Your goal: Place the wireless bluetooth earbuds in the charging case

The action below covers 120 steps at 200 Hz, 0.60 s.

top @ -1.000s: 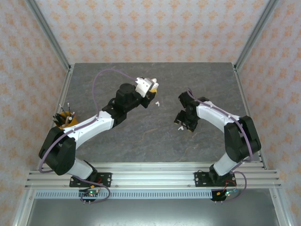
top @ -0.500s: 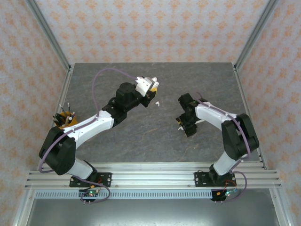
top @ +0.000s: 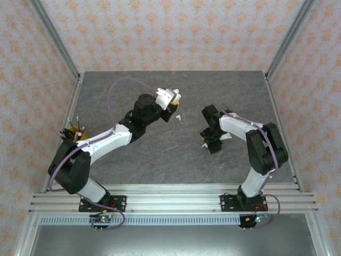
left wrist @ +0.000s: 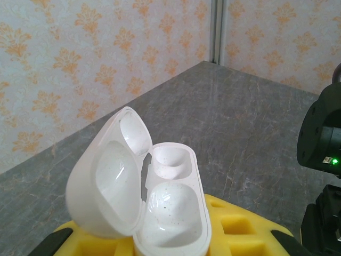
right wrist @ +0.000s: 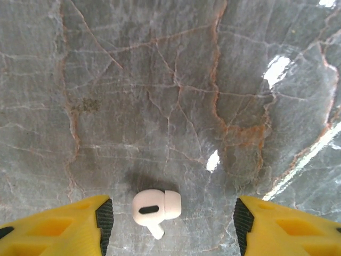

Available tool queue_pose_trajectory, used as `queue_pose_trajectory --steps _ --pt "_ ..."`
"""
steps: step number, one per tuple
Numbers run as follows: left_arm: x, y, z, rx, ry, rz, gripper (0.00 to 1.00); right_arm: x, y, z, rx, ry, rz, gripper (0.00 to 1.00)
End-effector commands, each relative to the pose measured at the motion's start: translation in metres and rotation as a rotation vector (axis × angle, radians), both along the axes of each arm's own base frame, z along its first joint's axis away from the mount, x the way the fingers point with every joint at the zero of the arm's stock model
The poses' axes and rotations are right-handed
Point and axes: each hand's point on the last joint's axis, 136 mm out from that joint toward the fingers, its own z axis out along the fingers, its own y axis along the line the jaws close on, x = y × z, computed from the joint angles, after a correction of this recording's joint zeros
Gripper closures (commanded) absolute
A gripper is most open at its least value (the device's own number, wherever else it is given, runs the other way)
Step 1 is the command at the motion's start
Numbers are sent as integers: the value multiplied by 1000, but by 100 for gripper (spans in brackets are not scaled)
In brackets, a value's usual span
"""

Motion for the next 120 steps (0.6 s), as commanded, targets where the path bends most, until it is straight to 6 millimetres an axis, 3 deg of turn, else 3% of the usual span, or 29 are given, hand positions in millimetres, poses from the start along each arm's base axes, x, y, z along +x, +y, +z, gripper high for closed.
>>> queue_pose_trajectory --steps 1,120 --pt "10 -1 23 -41 -67 -4 100 9 -1 0 -10 -3 -24 38" --pt "19 -1 14 -49 -52 -1 100 16 -2 -7 -15 17 -14 51"
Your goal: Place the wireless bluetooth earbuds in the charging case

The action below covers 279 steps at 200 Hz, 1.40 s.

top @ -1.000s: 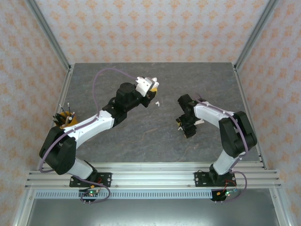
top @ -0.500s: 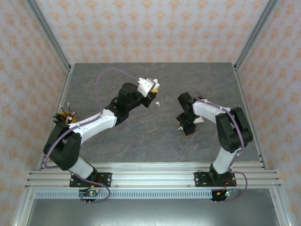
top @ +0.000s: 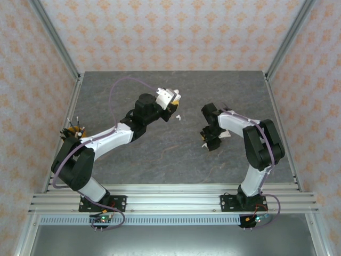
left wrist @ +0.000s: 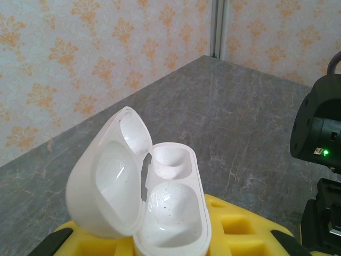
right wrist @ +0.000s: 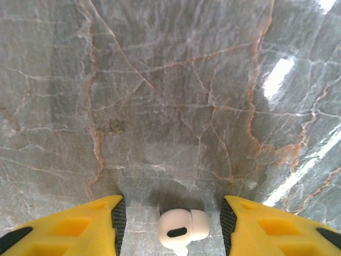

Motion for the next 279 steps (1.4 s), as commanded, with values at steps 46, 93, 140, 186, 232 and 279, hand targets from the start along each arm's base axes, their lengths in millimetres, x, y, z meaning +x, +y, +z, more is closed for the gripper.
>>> queue_pose_trajectory --steps 46,93,140,186,232,279 --pt "11 -1 25 -50 -65 3 100 3 -2 -2 -9 12 8 55" --pt "12 -2 25 -56 -62 4 100 4 0 0 1 8 25 58" --pt "12 -3 25 -60 -57 3 100 5 2 1 11 2 54 63" --pt "13 -3 25 -68 -49 6 100 16 5 9 10 -30 185 67" --pt "12 -2 23 -63 -39 7 100 27 2 18 -32 -81 404 69" --pt "12 -1 24 -55 -31 12 100 31 -5 31 -80 -129 560 60"
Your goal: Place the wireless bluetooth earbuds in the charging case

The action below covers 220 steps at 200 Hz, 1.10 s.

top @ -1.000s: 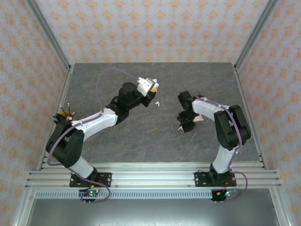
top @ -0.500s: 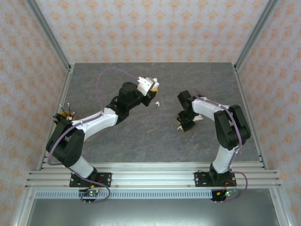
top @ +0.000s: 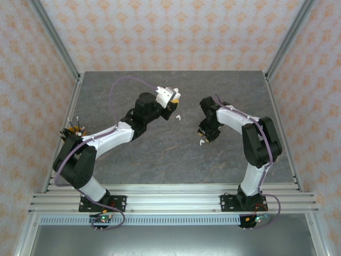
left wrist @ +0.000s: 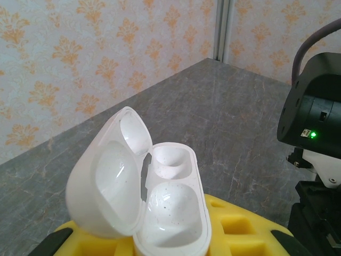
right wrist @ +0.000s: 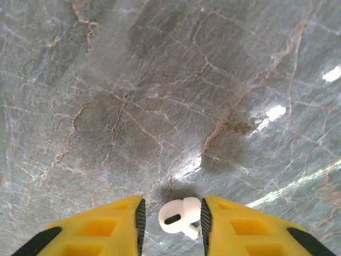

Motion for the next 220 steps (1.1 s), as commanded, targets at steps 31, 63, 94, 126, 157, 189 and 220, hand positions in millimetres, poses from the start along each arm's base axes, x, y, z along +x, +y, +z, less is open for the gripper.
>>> queue_pose_trajectory --steps 31,63,94,126,157,189,220 --pt "5 -1 23 -24 -37 2 100 8 -15 28 -94 -76 273 43" --pt "6 -2 23 -20 -34 0 100 7 -8 22 -64 -52 365 42" --pt "6 -1 24 -17 -33 3 100 1 -1 16 -65 -26 390 44" --pt "6 -1 24 -18 -35 4 100 -3 9 13 -80 -7 428 44" --pt "7 -1 26 -23 -38 5 100 -8 15 7 -108 28 452 44" --pt "6 -1 26 -24 -39 3 100 -11 14 -1 -142 52 443 45" --pt "5 -1 25 -28 -41 2 100 -11 12 -4 -165 59 434 46"
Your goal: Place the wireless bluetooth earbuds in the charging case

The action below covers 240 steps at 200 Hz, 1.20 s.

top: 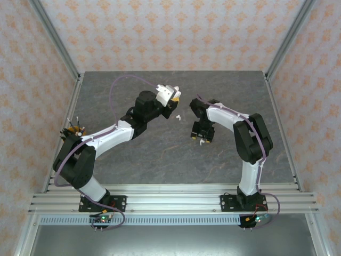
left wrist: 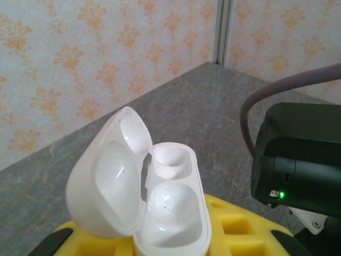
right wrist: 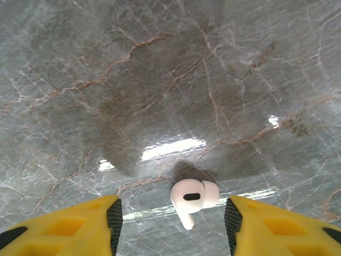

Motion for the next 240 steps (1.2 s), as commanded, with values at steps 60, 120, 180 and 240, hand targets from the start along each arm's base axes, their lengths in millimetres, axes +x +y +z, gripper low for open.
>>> queue_pose_trajectory --steps 60,120,180,240 --pt "2 1 15 -22 -37 1 100 -2 -12 -9 -86 17 -16 50" --pt "2 1 15 -20 -36 1 100 -5 -14 -17 -87 23 -19 56" --pt "3 1 14 -18 -33 2 100 -9 -15 -22 -73 27 -21 60" --pt "4 0 15 -20 -28 5 100 -13 -17 -25 -65 31 -9 64"
